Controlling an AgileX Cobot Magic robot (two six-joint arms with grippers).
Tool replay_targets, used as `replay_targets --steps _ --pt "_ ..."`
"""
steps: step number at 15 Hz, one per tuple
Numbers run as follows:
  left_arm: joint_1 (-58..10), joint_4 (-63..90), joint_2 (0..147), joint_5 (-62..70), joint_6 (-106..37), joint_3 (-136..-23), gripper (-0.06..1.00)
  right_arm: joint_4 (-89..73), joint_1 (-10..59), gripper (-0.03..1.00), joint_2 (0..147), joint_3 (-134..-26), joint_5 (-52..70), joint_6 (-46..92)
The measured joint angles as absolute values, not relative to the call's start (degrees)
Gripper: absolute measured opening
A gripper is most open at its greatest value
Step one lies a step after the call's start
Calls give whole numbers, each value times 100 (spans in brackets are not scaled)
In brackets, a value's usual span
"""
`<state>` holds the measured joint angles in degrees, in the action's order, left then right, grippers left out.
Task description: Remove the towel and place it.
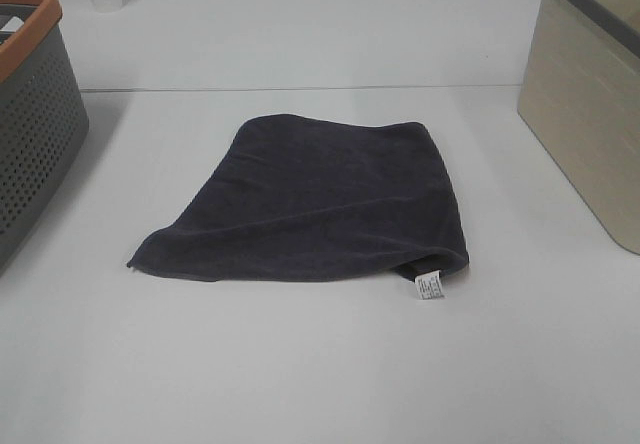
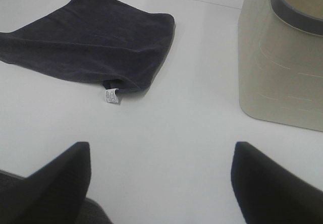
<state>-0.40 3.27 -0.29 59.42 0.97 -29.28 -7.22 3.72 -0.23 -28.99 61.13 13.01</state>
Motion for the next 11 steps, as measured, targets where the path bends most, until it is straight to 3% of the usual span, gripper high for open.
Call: replay_targets --steps 11 --pt "-40 321 -29 5942 80 -2928 88 -722 372 76 -23 -2899 6113 1301"
